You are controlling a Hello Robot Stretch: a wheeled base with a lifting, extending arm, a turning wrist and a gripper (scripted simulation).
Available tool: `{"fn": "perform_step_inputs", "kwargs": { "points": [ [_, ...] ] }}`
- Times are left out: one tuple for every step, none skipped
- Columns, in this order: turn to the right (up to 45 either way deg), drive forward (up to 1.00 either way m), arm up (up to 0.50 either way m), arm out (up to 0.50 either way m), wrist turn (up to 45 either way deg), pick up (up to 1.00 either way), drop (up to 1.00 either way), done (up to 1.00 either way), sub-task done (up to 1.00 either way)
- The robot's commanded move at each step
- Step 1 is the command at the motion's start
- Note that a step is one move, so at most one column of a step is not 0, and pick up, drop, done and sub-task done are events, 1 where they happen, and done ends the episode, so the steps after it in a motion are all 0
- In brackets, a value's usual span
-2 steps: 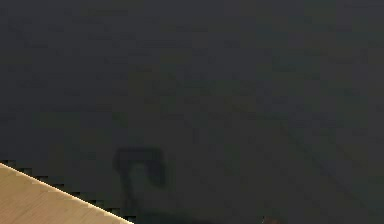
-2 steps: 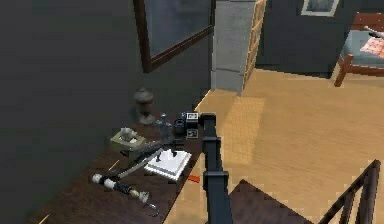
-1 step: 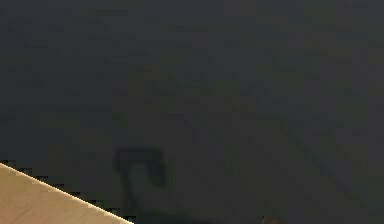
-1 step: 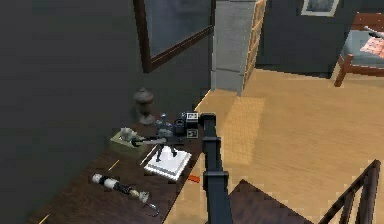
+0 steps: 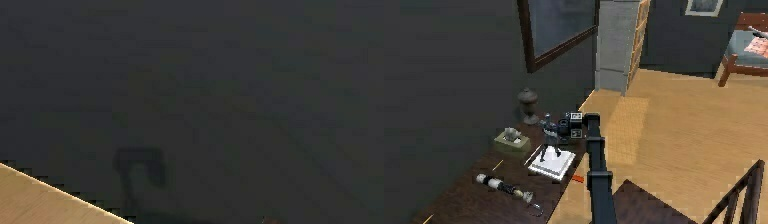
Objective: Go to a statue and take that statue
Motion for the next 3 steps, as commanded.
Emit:
{"fn": "perform_step_inputs", "kwargs": {
  "points": [
    [0.0,0.0,-0.3,0.0,0.0,0.0,0.0,0.0,0.0],
    [0.0,0.0,0.0,0.0,0.0,1.0,0.0,0.0,0.0],
    [0.0,0.0,0.1,0.0,0.0,0.0,0.0,0.0,0.0]
  ]
}}
